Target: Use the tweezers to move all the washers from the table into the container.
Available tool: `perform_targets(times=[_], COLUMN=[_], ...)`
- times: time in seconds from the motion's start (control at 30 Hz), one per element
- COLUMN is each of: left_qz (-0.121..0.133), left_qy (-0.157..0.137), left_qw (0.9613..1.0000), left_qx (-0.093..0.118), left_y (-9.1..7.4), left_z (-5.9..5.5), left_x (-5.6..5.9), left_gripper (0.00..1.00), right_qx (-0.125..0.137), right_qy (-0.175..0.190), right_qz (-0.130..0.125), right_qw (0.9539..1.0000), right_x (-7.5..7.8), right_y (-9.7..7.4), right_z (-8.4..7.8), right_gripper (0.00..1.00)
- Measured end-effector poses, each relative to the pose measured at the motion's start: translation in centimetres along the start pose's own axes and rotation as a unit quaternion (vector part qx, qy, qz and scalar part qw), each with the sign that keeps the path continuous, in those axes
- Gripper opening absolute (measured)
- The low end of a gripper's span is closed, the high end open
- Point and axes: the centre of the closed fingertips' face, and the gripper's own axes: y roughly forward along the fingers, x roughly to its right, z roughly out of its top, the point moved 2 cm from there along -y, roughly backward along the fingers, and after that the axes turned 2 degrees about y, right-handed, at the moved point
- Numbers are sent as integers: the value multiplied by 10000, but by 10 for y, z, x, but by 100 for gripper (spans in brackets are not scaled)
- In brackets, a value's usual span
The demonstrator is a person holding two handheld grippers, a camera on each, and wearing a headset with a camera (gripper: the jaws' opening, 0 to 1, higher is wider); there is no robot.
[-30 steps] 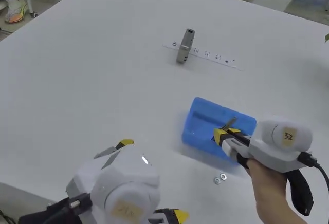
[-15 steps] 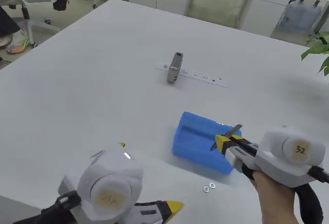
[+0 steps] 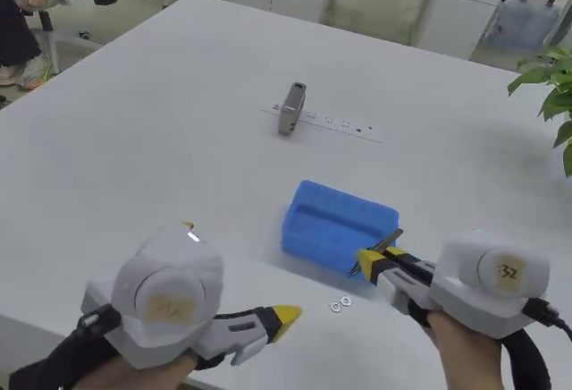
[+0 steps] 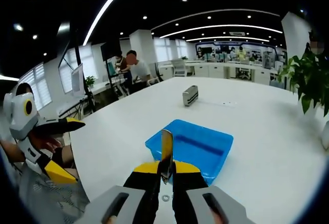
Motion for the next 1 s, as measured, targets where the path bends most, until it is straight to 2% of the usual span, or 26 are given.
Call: perform_targets(times=[0.13,0.2,0.33,0.4,0.5,0.6,0.77,1.0], left_qz=[75,233,376,445,596,697,754,734], left_qy=[-16,184,146,138,276,337,405,527], left_qw=[10000,9995,9992,9988,9976,9967,9959,9949], left_qx=[-3,-45,-74,-124,-225,-229,-308,-444], left_y=[0,1,2,3,3,2,2,3], left_z=[-1,-3,-5,-7,-10,-10,-13,-17], left_x=[3,-2,-8,-11,-14,-17,-19,-18], left_gripper=[99,99,99,99,99,99,99,99], right_qx=[-199,-323,-405,-405,-454,-485,-607,-525], right_qy=[4,34,28,65,20,-26,-174,-186], right_qz=[203,320,414,468,568,629,670,699], right_qw=[9996,9990,9983,9981,9973,9968,9958,9960], right_x=[3,4,9,10,10,9,7,6], right_y=[5,8,10,11,17,22,24,24], right_z=[-15,-23,-30,-30,-32,-35,-42,-40], right_gripper=[4,4,4,4,4,4,4,4])
